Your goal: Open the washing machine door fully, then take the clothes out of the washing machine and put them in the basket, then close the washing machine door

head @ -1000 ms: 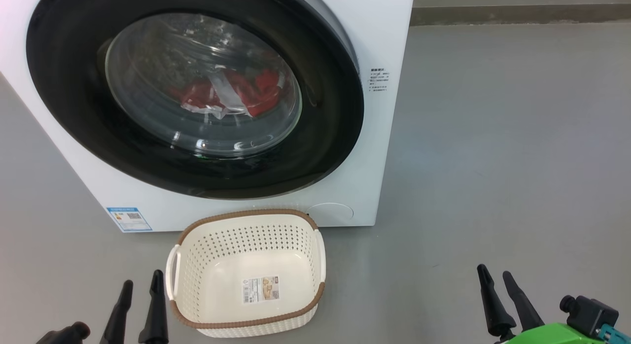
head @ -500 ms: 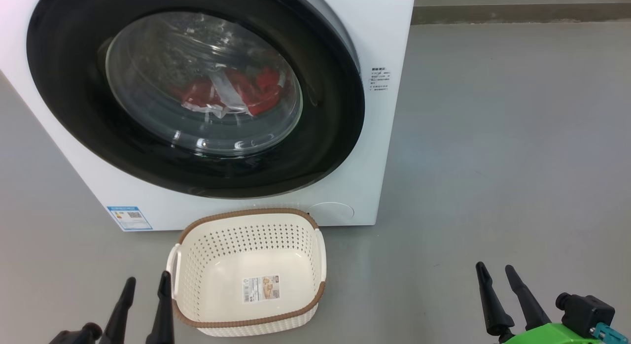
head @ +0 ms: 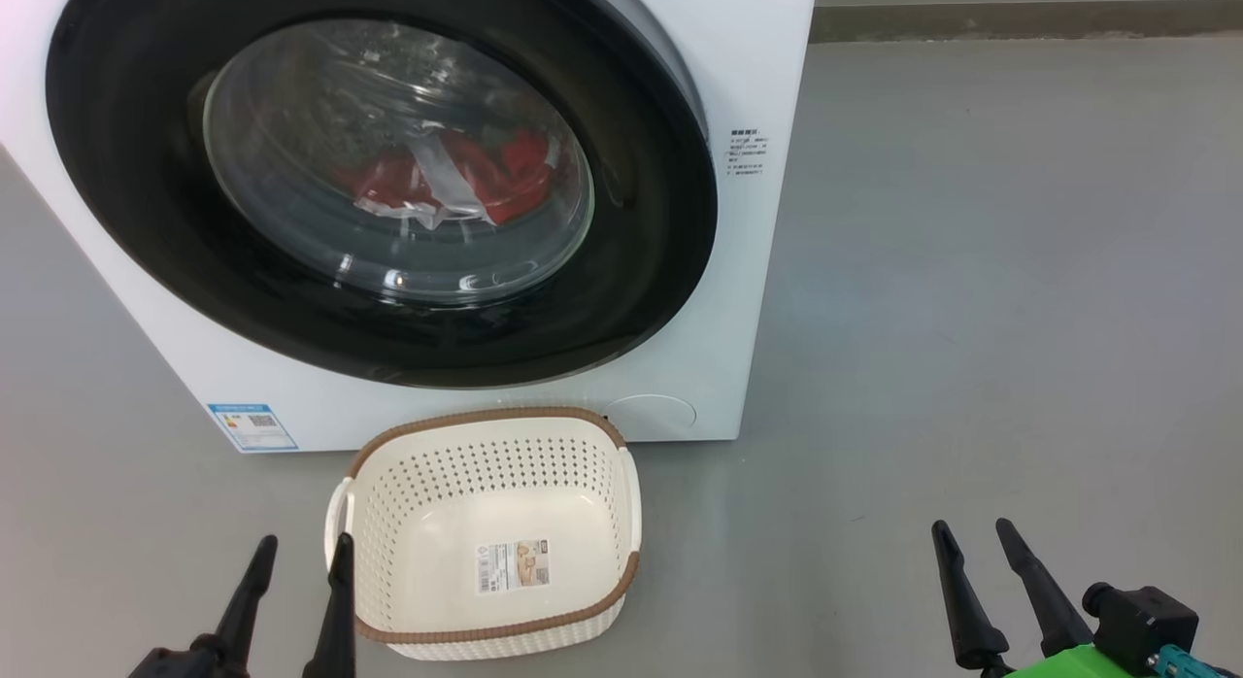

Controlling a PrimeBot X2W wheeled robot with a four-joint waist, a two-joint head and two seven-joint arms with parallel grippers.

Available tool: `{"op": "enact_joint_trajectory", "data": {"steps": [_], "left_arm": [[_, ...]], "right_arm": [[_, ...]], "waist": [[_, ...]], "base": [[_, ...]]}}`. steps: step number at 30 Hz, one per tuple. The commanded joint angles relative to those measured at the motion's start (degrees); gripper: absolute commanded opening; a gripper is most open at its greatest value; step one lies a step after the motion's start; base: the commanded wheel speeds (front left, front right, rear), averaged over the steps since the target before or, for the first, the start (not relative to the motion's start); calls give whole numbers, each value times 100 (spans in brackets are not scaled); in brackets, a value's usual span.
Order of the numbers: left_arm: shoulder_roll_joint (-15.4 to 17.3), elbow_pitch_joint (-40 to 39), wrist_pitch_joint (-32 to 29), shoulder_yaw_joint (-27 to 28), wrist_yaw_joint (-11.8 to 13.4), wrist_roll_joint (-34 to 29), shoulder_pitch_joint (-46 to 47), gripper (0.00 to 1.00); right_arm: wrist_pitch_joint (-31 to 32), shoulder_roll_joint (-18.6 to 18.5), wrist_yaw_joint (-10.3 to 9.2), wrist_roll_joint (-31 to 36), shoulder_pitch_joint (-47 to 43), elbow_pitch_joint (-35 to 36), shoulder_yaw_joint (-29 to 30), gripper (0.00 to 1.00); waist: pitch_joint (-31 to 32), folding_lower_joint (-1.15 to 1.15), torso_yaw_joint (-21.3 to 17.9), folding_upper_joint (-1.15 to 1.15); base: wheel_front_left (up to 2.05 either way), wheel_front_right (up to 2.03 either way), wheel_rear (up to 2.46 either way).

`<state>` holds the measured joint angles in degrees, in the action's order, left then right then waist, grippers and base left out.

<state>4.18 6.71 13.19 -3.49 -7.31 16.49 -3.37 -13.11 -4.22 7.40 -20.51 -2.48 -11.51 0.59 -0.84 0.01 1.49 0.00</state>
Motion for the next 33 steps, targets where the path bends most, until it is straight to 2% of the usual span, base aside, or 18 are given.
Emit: {"op": "enact_joint_trajectory", "data": {"steps": [1,7,33], "left_arm": [[134,-191,89,161,-17,-183,82,100],[177,-191,181,121,-18,-482,81,100],[153,136,181,74,-18,-174,125,100]], "right_arm": [[-97,-99,9,195,27,185,-129,100],[-189,-98,9,510,-18,226,-90,100],[-189,16,9,546,-189,262,127,100]], "waist": [[-10,0,-8,0],[-45,0,-24,0],[2,0,54,0]], "base": [[0,0,0],[0,0,0],[0,0,0]]}}
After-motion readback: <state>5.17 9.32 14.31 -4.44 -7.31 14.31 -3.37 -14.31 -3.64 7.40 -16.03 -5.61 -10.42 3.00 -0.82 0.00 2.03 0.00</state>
